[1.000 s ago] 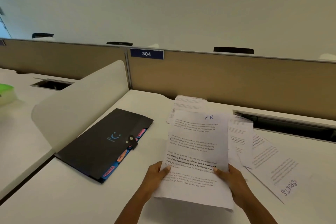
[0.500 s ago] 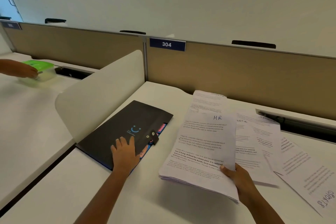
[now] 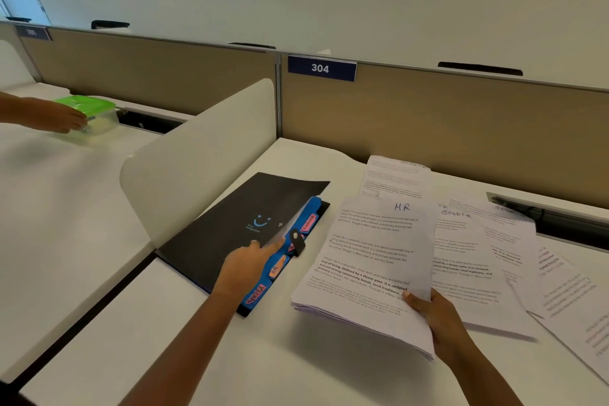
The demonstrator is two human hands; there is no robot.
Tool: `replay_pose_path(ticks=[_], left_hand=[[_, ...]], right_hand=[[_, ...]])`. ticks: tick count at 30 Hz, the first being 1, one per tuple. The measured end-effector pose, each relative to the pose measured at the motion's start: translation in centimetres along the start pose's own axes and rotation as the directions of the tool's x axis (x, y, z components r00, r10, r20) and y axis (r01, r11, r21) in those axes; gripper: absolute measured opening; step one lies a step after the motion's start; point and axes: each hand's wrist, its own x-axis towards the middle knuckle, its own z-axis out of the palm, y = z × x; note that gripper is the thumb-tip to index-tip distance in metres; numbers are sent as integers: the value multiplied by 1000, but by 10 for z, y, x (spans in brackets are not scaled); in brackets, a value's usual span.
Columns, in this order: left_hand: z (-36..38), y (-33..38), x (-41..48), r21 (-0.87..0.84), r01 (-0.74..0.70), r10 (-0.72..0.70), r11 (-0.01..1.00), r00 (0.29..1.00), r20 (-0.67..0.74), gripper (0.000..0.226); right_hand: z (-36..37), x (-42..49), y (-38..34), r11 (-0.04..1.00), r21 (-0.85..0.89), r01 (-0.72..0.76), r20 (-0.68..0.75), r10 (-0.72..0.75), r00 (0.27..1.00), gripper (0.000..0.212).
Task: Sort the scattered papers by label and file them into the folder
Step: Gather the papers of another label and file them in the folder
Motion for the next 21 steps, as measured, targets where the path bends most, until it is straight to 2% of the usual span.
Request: replay_pose_path(ticks=[2,5,7,12,15,21], left_hand=[[-7,-4,-5,10,16,-16,1000,999,-38,40],[-8,-3,-8,2,103,-102,995,992,-73,31],[-5,0,-10,3,137,-137,991,987,-89,35],[7,5,-11,92,178,-175,980,984,-44,64],[6,9,-9,136,165,-162,977,986,-34,64],[-5,-4,-6,170,48,-31,984,995,-100,60]], right_hand=[[3,-1,2,1000,12,-3,8,3,1000,24],[8,-1,5,1000,21,-18,16,18,1000,24],[10,-1,5,999,32,-21,25,20,999,24],[7,-2,7,998,57,-21,34,19,999,24],[4,-1,9,998,62,-26,26,24,999,23],[-1,1,12,996,91,-10,26,7,1000,24]])
